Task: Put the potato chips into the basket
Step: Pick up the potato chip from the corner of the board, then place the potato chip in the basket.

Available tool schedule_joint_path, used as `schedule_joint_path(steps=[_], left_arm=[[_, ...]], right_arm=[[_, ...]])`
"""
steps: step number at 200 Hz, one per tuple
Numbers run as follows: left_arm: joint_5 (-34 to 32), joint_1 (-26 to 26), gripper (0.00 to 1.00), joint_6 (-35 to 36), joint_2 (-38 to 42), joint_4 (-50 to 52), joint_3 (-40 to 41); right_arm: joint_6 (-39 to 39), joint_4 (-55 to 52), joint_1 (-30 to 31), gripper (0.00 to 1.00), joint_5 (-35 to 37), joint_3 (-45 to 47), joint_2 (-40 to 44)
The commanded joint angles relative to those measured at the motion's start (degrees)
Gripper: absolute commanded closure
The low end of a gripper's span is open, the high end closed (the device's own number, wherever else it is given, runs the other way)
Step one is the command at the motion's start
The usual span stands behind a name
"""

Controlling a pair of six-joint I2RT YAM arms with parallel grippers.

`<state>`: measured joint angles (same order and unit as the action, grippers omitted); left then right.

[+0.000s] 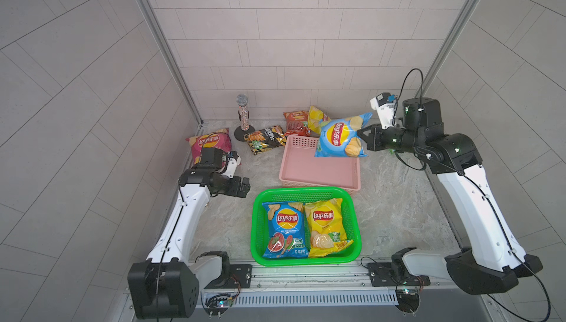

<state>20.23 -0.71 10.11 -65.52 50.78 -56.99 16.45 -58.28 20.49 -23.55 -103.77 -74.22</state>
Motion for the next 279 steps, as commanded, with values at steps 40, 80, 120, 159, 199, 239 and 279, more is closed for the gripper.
schedule_joint_path(steps=[40,80,120,159,199,239,279], left_arm=[[8.37,0.23,0.00,7.65,0.02,7.84,-9.07],[17.51,0.34,0.00,13.82,-0.22,14.06,-13.64],[22.41,1.12,0.00,19.22,-0.37,18.93,-16.14],[19.37,1.06,0.00,14.15,-0.89,16.29,-15.12],[10.36,0.26,0.00,10.37,-4.18,15.45,-14.35],[11.94,0.17,0.00,11.07,-3.26,14.14,-10.51],[13.05,0.23,0.00,11.33,-1.83,12.65,-7.55]], right_arm=[[-6.56,-5.24,14.36,1.00,-10.27,4.54,0.15],[-11.65,-6.56,23.36,1.00,-13.30,6.90,-2.18],[-17.59,-8.49,27.72,1.00,-17.30,5.39,-8.60],[-24.67,-11.47,28.07,1.00,-26.15,0.71,-15.88],[-33.76,-22.45,28.80,1.00,-29.90,-8.02,-24.48],[-38.19,-28.63,29.96,1.00,-29.10,-12.23,-29.75],[-40.10,-29.78,29.96,1.00,-27.79,-15.79,-33.84]])
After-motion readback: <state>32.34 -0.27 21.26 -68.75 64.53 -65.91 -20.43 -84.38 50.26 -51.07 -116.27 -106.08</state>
